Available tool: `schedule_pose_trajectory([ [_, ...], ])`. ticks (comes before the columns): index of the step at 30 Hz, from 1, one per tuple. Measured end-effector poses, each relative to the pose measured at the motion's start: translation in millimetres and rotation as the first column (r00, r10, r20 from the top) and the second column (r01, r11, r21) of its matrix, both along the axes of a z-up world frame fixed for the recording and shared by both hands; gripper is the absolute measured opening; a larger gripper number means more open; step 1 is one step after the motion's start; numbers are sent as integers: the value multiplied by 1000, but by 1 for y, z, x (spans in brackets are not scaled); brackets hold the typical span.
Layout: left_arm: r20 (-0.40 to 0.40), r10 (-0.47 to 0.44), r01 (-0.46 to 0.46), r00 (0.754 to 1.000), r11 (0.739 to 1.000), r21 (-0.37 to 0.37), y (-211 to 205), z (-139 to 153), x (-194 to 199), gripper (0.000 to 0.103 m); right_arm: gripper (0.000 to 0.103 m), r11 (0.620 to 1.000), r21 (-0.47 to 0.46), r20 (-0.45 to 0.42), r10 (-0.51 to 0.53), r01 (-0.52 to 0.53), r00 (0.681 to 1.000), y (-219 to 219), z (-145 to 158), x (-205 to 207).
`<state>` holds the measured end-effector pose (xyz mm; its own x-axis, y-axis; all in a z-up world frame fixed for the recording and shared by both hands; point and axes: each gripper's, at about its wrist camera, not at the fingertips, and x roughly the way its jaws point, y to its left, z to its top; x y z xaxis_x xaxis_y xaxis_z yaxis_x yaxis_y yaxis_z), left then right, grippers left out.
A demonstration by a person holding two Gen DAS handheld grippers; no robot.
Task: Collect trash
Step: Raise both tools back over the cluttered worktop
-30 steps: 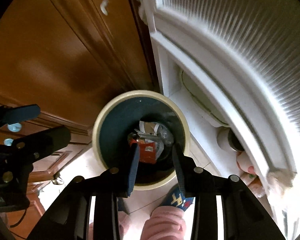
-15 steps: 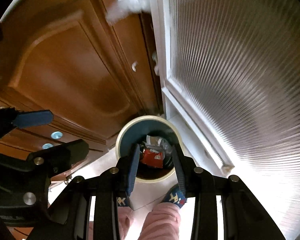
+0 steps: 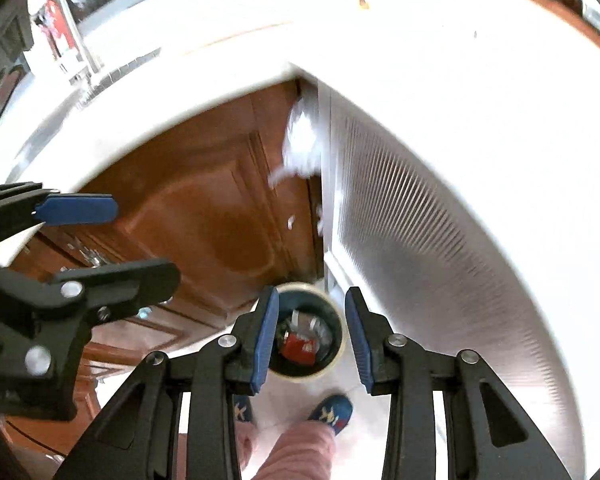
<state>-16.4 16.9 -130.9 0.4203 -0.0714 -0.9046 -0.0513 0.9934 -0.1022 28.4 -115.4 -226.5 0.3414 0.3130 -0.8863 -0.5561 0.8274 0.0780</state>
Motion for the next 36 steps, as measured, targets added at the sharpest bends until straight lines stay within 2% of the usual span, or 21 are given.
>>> schedule_pose_trajectory([
  [6, 99, 3, -8, 995, 999, 46, -2, 58, 5, 78, 36, 996, 75, 103, 33, -41, 994, -12, 82, 8],
  [9, 137, 13, -23, 990, 997, 68, -3, 81, 10, 79, 38, 994, 98, 165, 30, -46, 986, -18, 113, 14],
  [14, 201, 33, -54, 979, 993, 103, -1, 114, 25, 79, 56, 988, 154, 261, -20, -21, 965, -33, 161, 36],
  [17, 222, 52, -73, 974, 993, 88, -3, 128, 41, 79, 61, 979, 202, 300, -56, -6, 952, -44, 187, 56],
  [21, 262, 80, -104, 962, 991, 78, -6, 150, 63, 79, 64, 973, 229, 314, -79, 6, 946, -58, 199, 92],
  [23, 280, 92, -120, 956, 989, 84, -9, 158, 75, 79, 69, 972, 234, 324, -87, 9, 942, -67, 206, 108],
  [27, 301, 113, -147, 947, 985, 91, -14, 168, 98, 80, 73, 974, 228, 336, -90, 11, 938, -81, 208, 139],
  [32, 307, 135, -177, 942, 978, 112, -17, 171, 119, 81, 73, 971, 237, 310, -101, 26, 945, -95, 204, 179],
  [36, 289, 133, -173, 948, 977, 120, -16, 169, 143, 81, 73, 967, 247, 274, -131, 62, 953, -100, 199, 214],
])
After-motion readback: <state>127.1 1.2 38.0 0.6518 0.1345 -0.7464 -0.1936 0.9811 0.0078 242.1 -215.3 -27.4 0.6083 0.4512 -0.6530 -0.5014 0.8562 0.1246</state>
